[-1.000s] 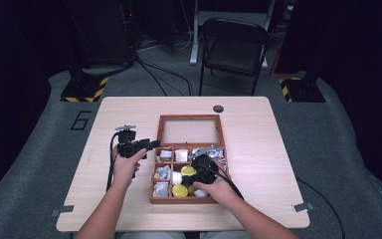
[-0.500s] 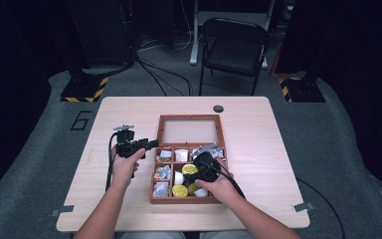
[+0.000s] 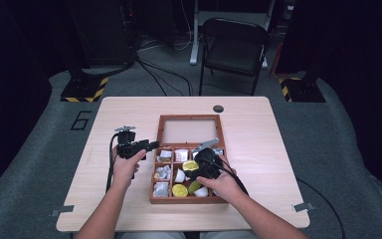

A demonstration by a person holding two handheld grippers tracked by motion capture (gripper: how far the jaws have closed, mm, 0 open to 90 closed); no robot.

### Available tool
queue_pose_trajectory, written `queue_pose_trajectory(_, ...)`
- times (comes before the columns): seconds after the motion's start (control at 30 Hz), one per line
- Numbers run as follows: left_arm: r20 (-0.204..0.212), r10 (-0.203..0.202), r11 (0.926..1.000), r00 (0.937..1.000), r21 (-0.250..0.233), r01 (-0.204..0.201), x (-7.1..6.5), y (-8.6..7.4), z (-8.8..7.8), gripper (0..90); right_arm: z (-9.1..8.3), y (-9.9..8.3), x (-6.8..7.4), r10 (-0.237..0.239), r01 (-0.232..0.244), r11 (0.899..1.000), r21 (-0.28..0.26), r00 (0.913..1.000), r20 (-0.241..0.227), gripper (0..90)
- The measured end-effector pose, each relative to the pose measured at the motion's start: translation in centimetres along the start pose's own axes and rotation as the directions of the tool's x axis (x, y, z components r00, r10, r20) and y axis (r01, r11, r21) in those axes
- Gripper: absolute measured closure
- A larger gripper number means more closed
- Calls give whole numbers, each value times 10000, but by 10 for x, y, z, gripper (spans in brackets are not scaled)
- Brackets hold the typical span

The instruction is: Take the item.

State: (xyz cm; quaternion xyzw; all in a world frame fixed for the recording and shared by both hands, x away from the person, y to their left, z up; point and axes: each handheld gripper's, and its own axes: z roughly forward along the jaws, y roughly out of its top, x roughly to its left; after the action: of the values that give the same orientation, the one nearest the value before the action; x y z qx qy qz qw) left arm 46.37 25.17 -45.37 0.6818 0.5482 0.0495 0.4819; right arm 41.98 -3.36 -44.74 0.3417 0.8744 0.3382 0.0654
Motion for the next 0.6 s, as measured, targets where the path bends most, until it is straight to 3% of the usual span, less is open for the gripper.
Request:
queue_pose_trajectory(0.1,12,316,9995,9995,97,-316,1,0,0,385,-3,2,1,5,-5,10000,-1,10000,-12,369)
queue_pose_trajectory(0.37,-78,180,9998,9998,-3,-180,-1,0,-2,385,-10,6,2,-29,28,9999,-154,10000,-51,369)
queue_pose_trajectory(0.6,-56,190,9998,9998,-26,-190,-1,0,-3,385,-27,10,-12,24,-19,9993,-363,9999,139,369)
